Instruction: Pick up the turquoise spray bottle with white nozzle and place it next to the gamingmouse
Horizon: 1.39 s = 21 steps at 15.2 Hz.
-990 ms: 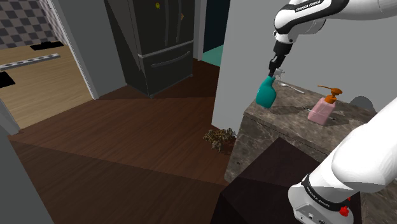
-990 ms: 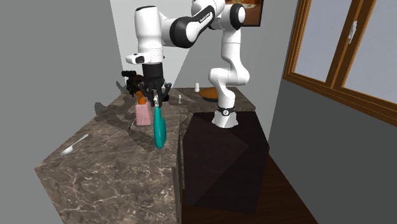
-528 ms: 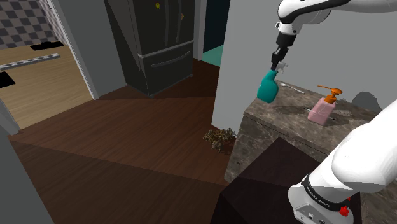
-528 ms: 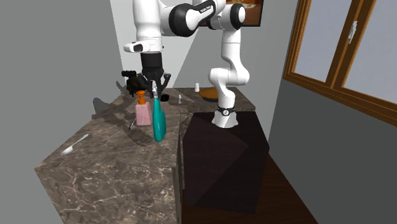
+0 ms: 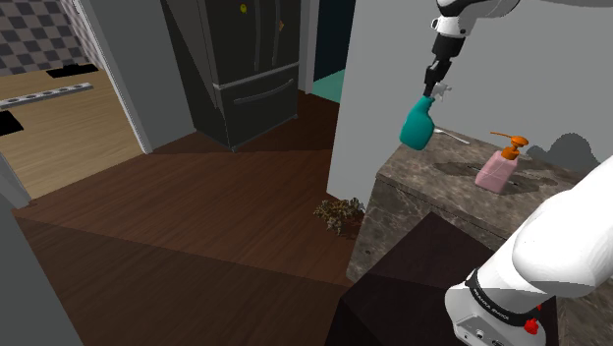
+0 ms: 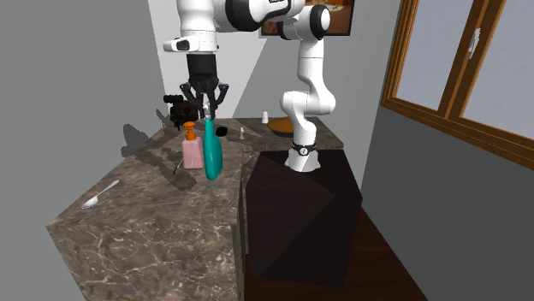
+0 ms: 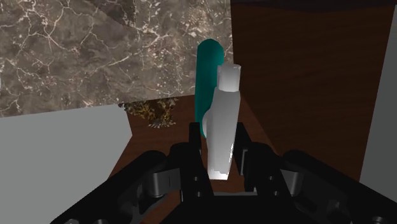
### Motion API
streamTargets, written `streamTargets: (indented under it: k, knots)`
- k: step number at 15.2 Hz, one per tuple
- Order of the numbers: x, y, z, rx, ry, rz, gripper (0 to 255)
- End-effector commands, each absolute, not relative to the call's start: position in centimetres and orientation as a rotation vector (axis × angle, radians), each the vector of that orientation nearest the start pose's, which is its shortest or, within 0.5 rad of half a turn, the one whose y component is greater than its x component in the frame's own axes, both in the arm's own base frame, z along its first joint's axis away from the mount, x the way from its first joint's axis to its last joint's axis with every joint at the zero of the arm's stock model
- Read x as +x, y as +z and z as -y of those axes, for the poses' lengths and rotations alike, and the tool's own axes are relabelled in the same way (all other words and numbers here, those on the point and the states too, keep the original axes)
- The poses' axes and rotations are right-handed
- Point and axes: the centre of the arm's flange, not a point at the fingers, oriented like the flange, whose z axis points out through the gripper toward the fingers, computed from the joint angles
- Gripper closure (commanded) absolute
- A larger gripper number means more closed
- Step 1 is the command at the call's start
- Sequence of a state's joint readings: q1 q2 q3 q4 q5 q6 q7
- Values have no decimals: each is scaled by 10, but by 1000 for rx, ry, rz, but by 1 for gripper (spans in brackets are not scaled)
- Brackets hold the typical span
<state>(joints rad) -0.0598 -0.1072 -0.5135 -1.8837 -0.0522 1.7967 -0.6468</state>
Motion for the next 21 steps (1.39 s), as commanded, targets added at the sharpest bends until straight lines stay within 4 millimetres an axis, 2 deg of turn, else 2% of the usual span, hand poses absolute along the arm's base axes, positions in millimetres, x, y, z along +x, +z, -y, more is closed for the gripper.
streamTargets:
  k: [1, 21]
  knots:
    - [442, 556, 301, -3141, -10, 137, 255]
    - [442, 662, 301, -3141, -10, 137, 255]
